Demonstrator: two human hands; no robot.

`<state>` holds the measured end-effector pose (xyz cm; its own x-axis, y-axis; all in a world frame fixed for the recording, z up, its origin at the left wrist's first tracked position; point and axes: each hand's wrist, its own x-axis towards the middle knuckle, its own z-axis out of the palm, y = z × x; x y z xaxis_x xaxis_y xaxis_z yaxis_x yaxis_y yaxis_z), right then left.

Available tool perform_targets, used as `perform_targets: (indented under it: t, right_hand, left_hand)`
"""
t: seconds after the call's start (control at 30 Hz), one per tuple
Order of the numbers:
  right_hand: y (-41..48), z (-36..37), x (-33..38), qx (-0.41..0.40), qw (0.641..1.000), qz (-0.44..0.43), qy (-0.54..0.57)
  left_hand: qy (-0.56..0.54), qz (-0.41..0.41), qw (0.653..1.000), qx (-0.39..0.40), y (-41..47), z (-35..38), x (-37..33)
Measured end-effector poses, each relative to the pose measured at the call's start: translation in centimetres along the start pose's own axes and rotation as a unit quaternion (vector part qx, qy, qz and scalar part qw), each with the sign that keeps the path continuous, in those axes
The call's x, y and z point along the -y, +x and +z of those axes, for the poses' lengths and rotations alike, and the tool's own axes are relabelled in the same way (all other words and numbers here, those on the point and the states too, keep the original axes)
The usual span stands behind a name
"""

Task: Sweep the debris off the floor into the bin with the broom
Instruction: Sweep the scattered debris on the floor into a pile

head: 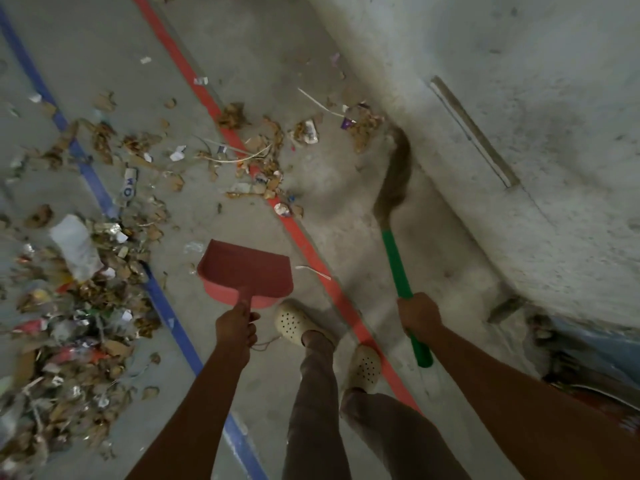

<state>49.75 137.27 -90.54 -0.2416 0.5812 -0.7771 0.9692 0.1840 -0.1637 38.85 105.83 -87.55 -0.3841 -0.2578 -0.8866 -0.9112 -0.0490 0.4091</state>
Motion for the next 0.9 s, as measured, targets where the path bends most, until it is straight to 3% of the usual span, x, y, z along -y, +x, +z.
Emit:
perform_targets:
  t: [0.13,0.27,0.43,0.63,0.9]
  right_hand:
    - [-3.4,5.0,5.5,0.050,0.987,-0.093,-0.122]
    - [-6.8,6.2,10.8,0.097,0.940,-0.210,-0.252]
    - [-9.6,4.7,13.5,0.073,0.917,-0.283,-0.270]
    - [-7.3,0.3,13.5,-0.006,0.948,-0.239,-0.212]
    - [4.1,-9.6,16.6,-0.105,0.986,-0.084,-0.099]
  left_hand:
    - [-0.031,-0.008,0.999,-0.002,2.7,-4.4,-1.8]
    - [-0.044,-0.021,0.999,-0.021,4.9,-7.8,-4.0]
    - [-0.075,-0.022,0.996,-0.050,5.6,-9.8,-6.8]
    - [-0.092,-0.013,0.995,-0.047,5.9,-7.8,-9.8]
    - [-0.103,-0.013,0.995,0.009,6.6,-1.7,-12.3]
